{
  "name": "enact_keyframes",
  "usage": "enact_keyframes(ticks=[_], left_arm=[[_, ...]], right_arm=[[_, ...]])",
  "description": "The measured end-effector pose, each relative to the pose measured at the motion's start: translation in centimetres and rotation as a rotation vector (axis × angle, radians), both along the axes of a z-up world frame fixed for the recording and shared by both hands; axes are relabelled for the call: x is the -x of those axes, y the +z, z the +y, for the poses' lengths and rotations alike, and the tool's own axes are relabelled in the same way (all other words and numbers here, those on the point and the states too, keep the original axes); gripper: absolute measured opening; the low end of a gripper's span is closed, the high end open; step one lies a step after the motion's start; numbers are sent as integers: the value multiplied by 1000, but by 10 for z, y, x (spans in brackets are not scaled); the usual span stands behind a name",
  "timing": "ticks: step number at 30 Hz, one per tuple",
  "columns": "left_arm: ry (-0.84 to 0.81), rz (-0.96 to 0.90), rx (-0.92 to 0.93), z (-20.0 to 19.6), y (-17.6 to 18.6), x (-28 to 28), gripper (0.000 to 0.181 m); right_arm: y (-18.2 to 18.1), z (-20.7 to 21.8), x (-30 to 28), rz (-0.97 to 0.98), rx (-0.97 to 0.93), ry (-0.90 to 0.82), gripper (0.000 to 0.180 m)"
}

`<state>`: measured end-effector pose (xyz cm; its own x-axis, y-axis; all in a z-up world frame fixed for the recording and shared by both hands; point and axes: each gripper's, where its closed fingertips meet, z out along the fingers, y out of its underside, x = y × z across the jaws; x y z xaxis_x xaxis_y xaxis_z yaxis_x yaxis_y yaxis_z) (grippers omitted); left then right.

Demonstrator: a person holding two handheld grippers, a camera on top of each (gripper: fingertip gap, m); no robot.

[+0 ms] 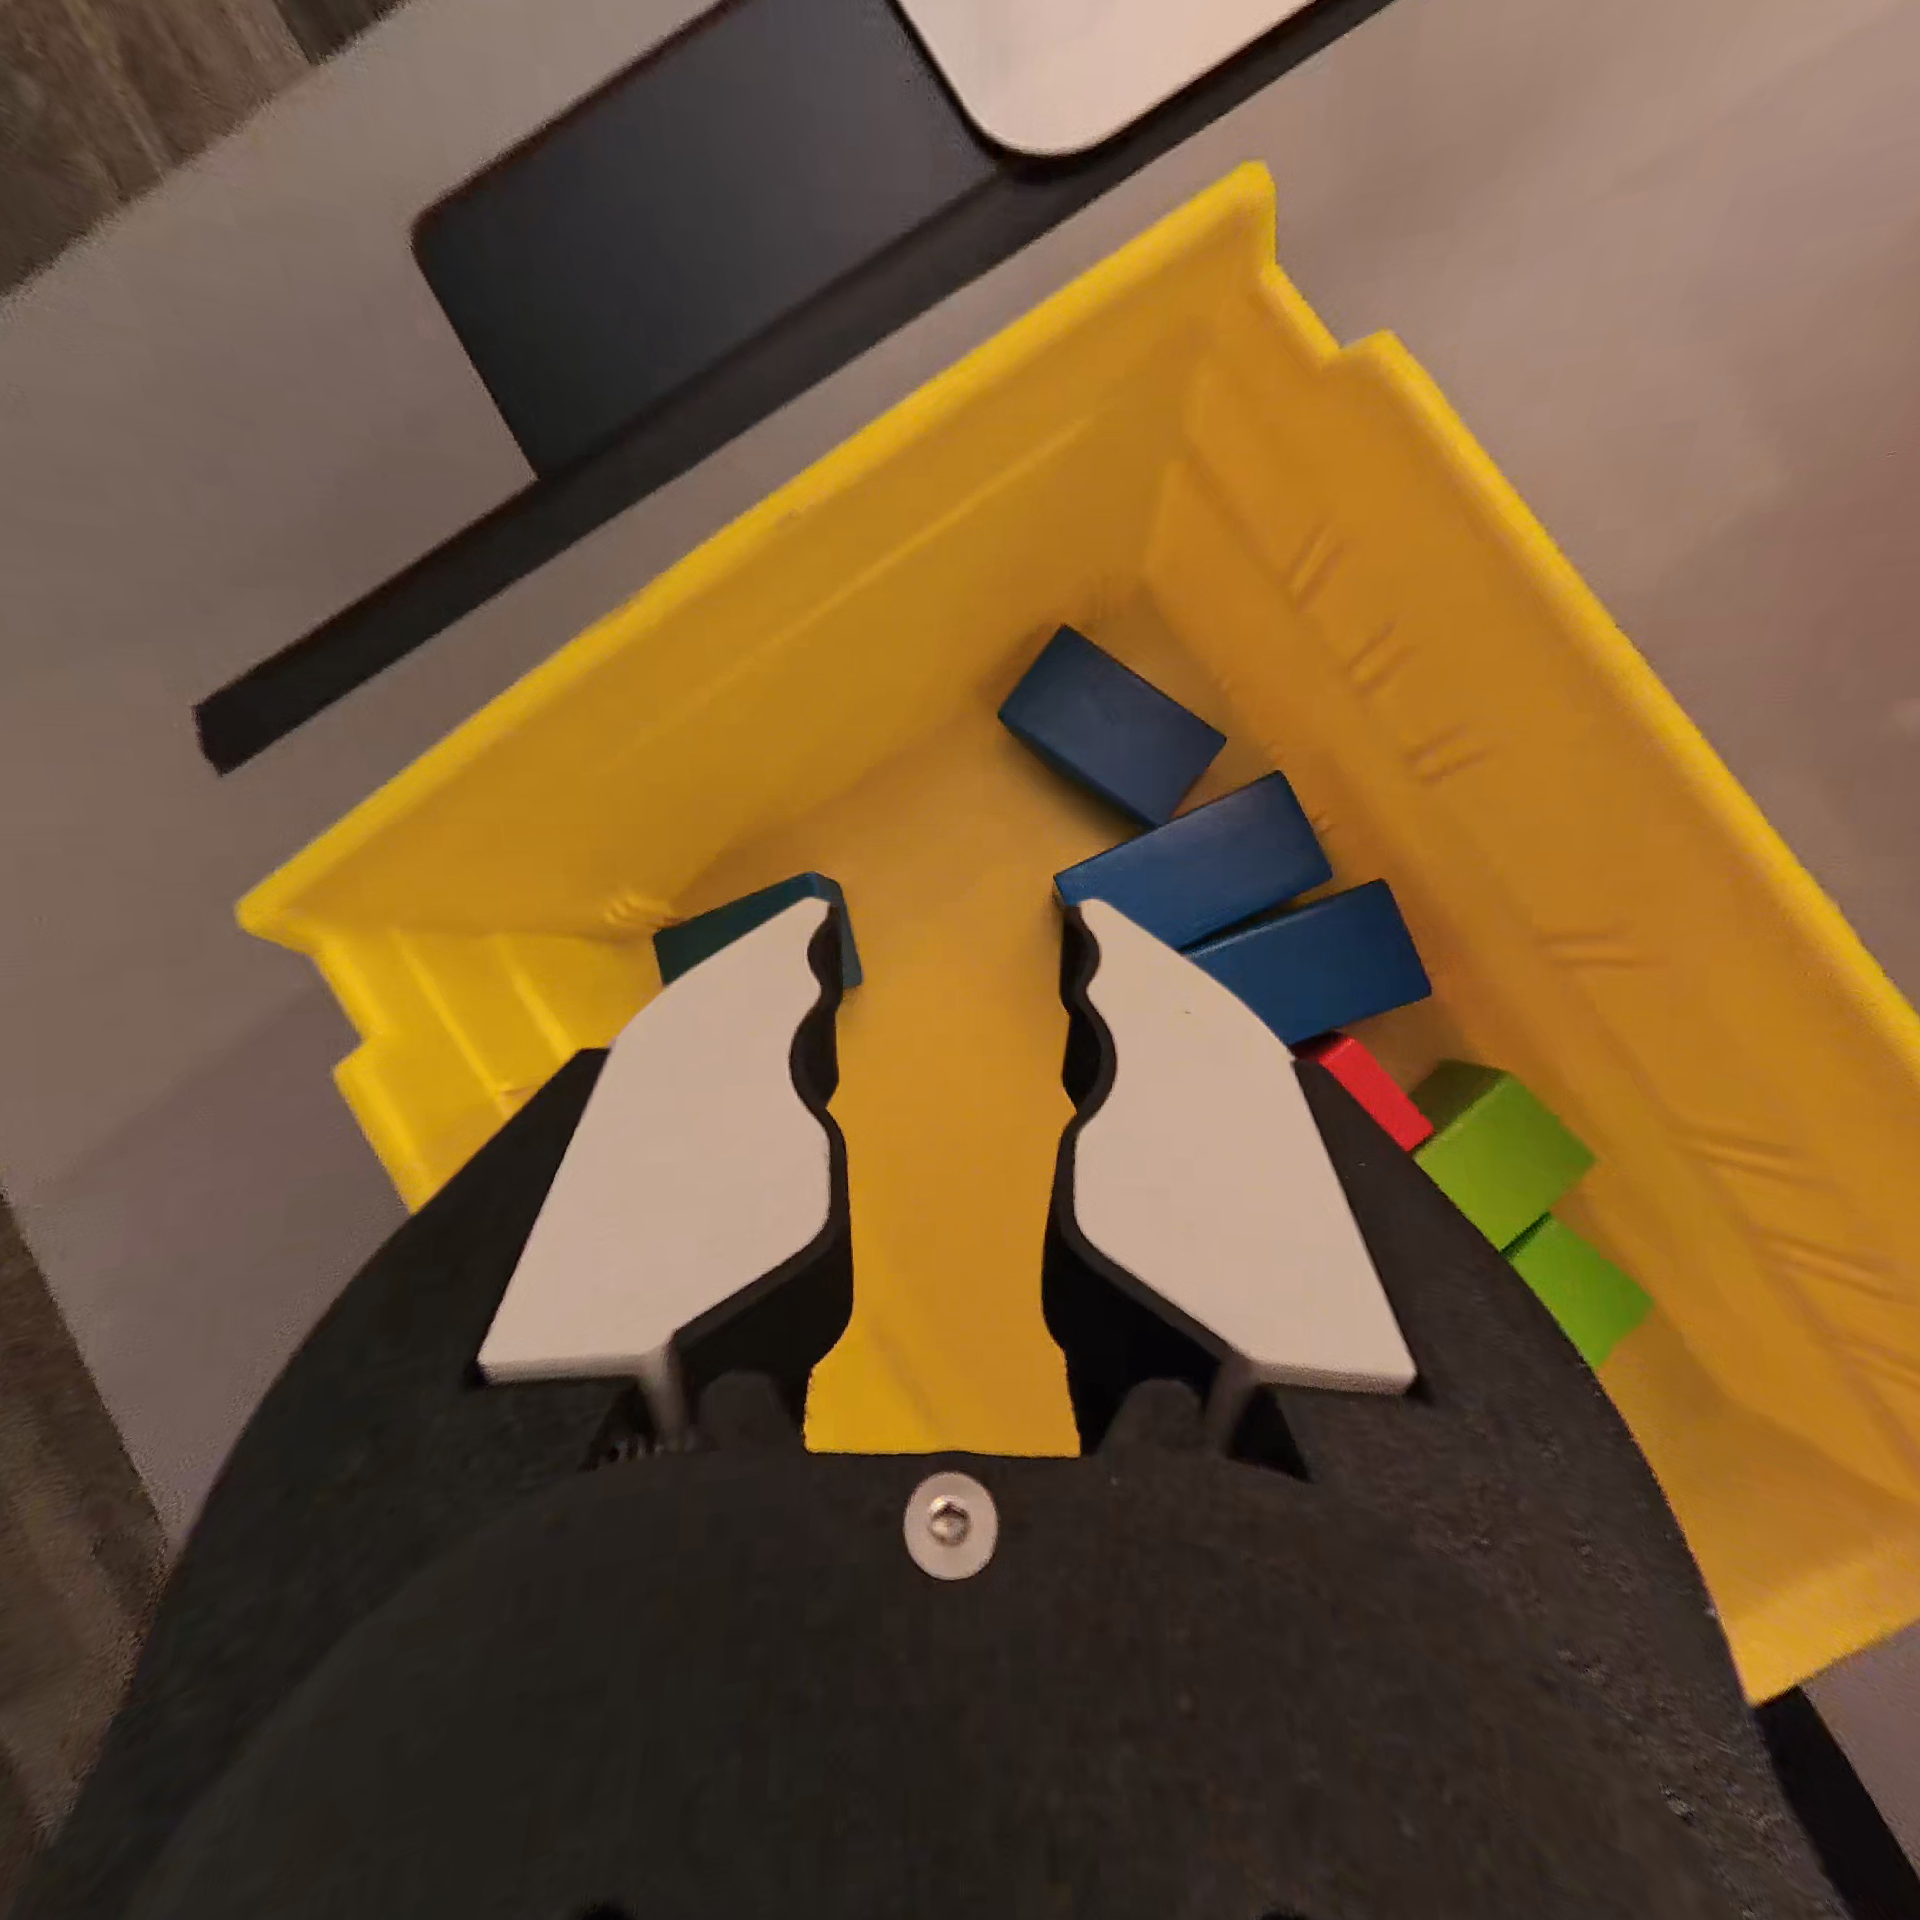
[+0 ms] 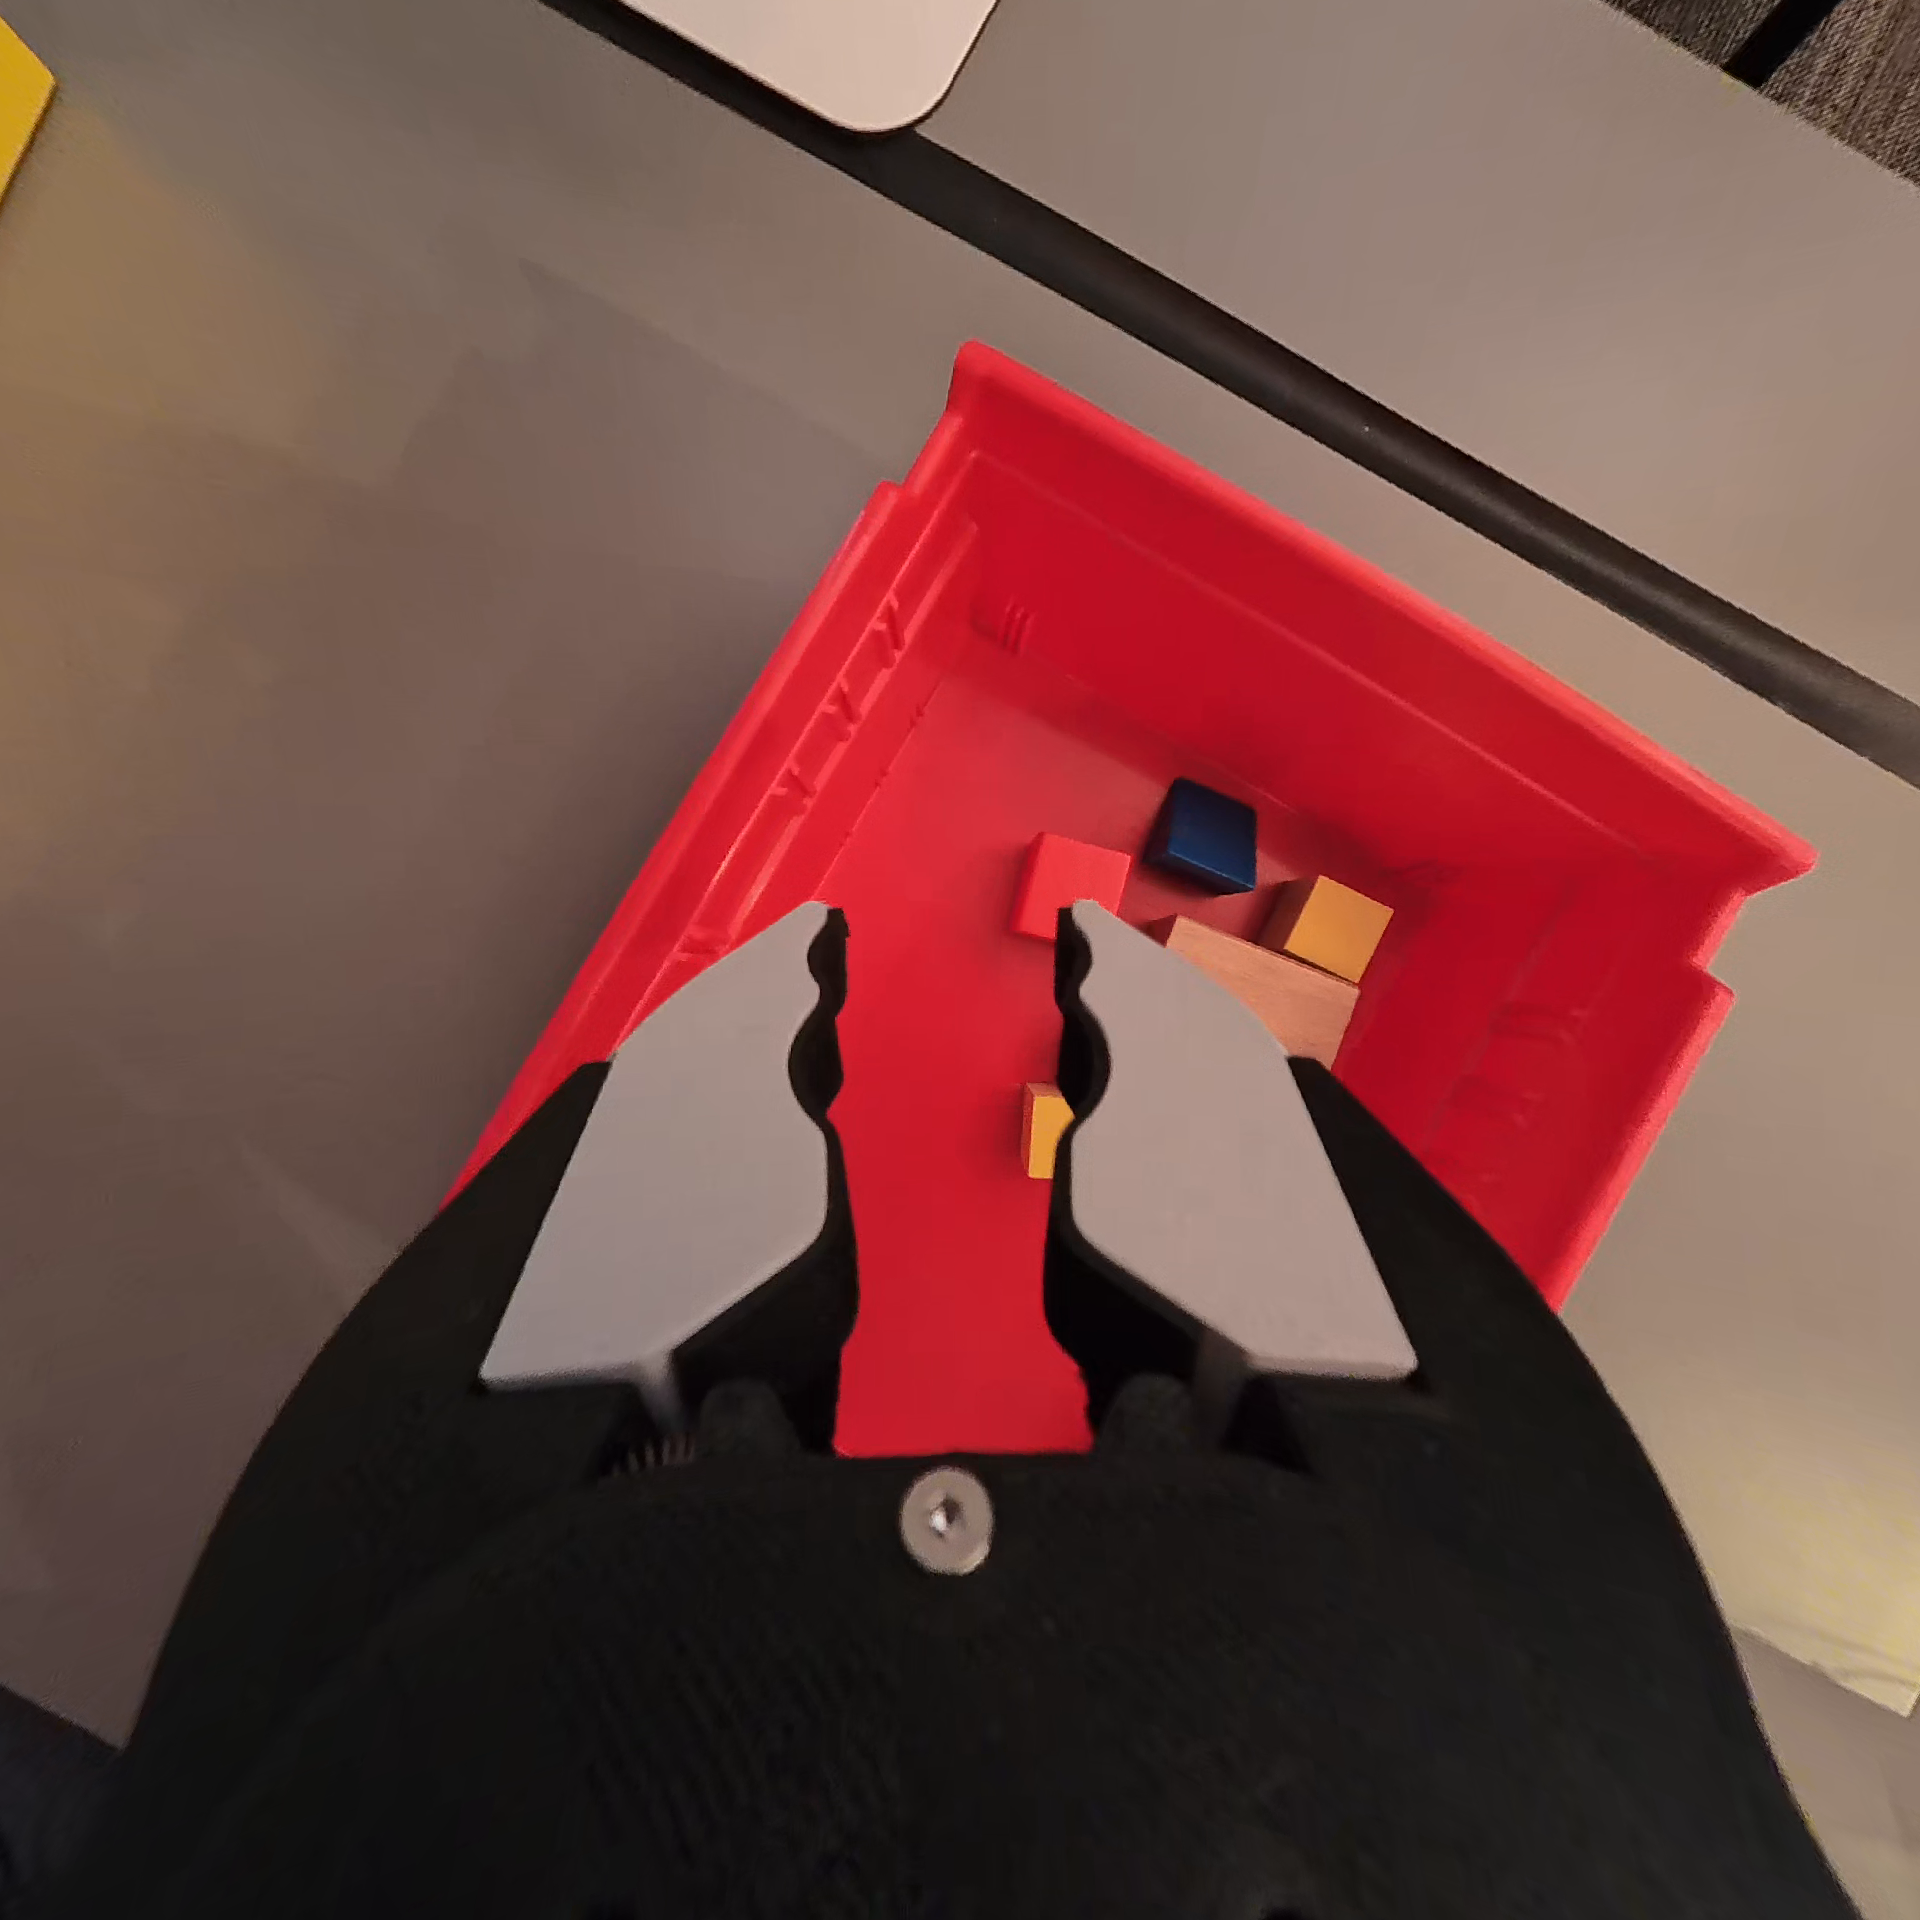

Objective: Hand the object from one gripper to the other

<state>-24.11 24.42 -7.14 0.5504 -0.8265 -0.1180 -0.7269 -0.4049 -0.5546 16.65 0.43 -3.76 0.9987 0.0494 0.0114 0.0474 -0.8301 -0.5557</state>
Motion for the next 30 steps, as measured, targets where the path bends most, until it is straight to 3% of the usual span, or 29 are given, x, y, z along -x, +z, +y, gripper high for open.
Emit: enact_keyframes(ticks=[2, 8, 11, 21, 30], left_arm=[[-83, 69, 9, -4, -2, -2, 40], [-576, 375, -137, -9, -9, -6, 45], [-706, 535, -185, -2, -30, 11, 39], [-851, 687, -236, 31, -63, 30, 58], [-928, 774, -220, 50, -69, 31, 47]], right_arm=[[-3, -1, -1, -6, 12, 15, 40], [-10, -1, -6, -17, 46, 24, 40], [-10, 2, -7, -26, 38, 22, 39], [-34, 3, -13, -64, 132, 21, 39], [-49, 7, -1, -58, 187, 78, 39]])
